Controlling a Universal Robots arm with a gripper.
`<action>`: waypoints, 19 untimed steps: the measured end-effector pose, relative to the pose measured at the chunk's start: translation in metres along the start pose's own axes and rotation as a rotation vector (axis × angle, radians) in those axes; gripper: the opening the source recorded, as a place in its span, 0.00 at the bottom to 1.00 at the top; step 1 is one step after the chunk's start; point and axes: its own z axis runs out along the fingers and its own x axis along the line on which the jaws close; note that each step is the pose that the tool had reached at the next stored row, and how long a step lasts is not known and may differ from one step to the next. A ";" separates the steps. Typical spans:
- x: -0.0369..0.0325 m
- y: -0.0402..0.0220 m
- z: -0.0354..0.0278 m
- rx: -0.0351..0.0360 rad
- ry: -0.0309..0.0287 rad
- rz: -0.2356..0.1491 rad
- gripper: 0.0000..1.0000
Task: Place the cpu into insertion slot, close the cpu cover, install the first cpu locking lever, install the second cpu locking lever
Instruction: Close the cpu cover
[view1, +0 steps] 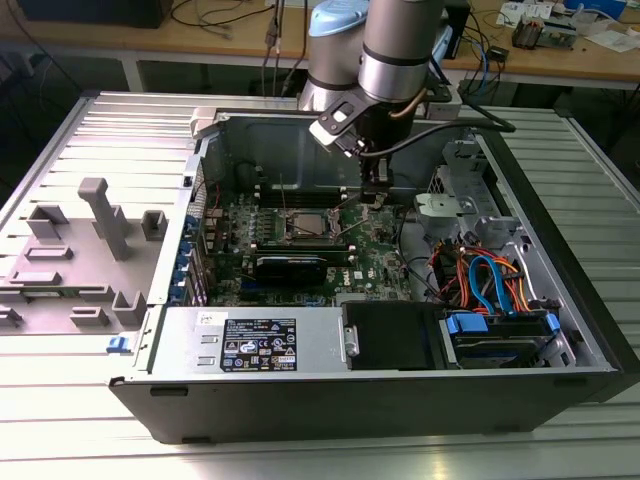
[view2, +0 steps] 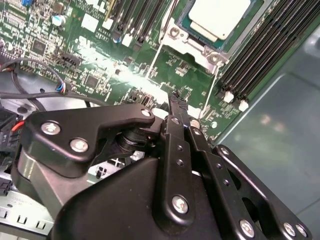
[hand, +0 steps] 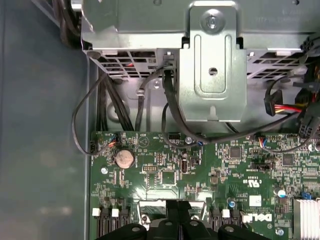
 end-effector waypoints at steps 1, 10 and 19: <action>0.0000 0.0022 0.0000 0.0000 -0.0001 0.000 0.11; 0.0003 0.0136 0.0001 0.0001 -0.0002 0.000 0.11; 0.0018 0.0176 0.0038 -0.0001 0.0000 -0.030 0.11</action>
